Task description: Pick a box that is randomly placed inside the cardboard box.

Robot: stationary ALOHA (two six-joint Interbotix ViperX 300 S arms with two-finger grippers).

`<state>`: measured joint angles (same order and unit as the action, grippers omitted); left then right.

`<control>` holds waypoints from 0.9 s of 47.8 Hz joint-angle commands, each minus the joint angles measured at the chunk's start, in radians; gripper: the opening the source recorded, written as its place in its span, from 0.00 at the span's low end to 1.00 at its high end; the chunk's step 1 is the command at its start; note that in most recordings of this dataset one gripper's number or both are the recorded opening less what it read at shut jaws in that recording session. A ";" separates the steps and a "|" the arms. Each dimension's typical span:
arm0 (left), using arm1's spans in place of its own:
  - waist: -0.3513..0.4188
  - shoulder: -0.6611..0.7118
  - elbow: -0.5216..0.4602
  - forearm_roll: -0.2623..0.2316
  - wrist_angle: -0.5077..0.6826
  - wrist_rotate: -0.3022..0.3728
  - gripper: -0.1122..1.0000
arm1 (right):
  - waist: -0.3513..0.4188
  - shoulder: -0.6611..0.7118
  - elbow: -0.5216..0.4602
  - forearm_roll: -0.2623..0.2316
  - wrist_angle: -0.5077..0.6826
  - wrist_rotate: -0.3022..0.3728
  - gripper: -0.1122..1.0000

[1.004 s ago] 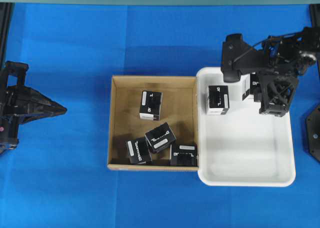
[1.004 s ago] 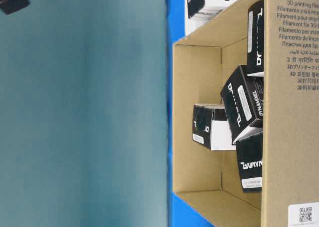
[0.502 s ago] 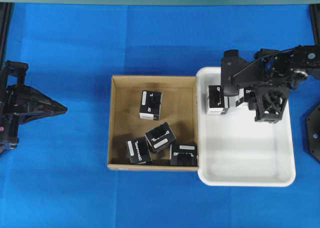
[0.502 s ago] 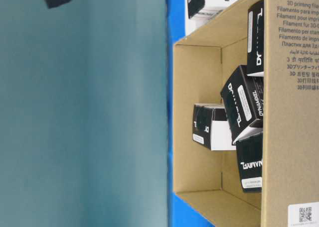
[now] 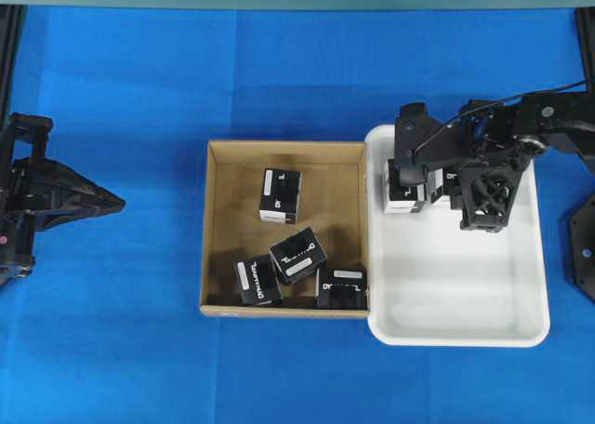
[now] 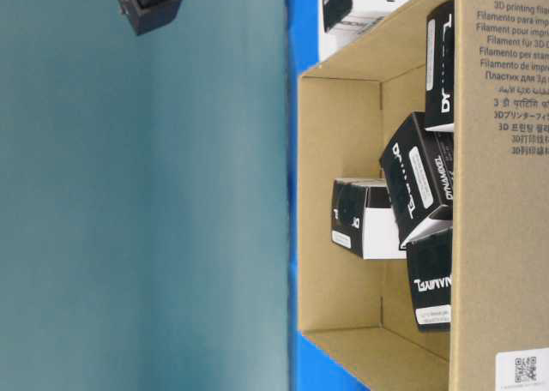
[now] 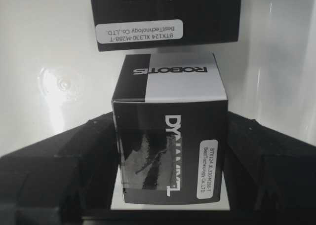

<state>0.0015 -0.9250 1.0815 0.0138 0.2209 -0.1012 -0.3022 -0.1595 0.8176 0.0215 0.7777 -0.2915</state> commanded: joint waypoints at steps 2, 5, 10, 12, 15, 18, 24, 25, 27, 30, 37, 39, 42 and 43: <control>-0.002 0.005 -0.021 0.003 -0.009 -0.003 0.04 | 0.003 0.008 -0.008 -0.002 -0.003 0.000 0.64; -0.002 0.005 -0.021 0.003 -0.009 -0.003 0.04 | 0.003 0.009 -0.008 -0.002 -0.002 0.003 0.64; -0.002 0.005 -0.021 0.003 -0.009 -0.003 0.04 | 0.003 0.009 -0.008 -0.002 -0.005 0.012 0.81; -0.002 0.005 -0.021 0.003 -0.009 -0.003 0.04 | 0.002 0.009 -0.008 -0.003 -0.005 0.014 0.91; -0.002 0.005 -0.021 0.003 -0.009 -0.003 0.04 | 0.002 0.008 -0.011 -0.002 -0.011 0.017 0.98; -0.002 0.005 -0.021 0.003 -0.009 -0.003 0.04 | 0.002 0.008 -0.014 -0.002 -0.014 0.020 1.00; -0.002 0.005 -0.021 0.003 -0.009 -0.003 0.04 | 0.003 0.005 -0.026 -0.002 -0.014 0.020 0.99; -0.002 0.005 -0.021 0.003 -0.009 -0.003 0.04 | 0.003 0.005 -0.029 -0.002 -0.014 0.020 0.99; -0.002 0.005 -0.021 0.003 -0.009 -0.003 0.04 | 0.002 0.000 -0.035 -0.002 -0.009 0.020 0.99; -0.002 0.005 -0.021 0.003 -0.009 -0.003 0.04 | 0.002 -0.006 -0.048 0.003 0.002 0.021 0.99; -0.002 0.005 -0.021 0.003 -0.009 -0.003 0.04 | 0.002 -0.051 -0.080 0.008 0.028 0.063 0.99; -0.002 0.005 -0.021 0.003 -0.009 -0.003 0.04 | 0.002 -0.075 -0.087 0.014 0.029 0.086 0.99; -0.002 0.005 -0.021 0.003 -0.009 -0.003 0.04 | 0.002 -0.109 -0.097 0.018 0.031 0.112 0.99; -0.002 0.005 -0.021 0.003 -0.009 -0.003 0.04 | 0.002 -0.121 -0.098 0.017 0.031 0.120 0.99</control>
<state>0.0015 -0.9250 1.0815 0.0153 0.2209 -0.1028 -0.3022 -0.2408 0.7394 0.0337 0.8069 -0.1902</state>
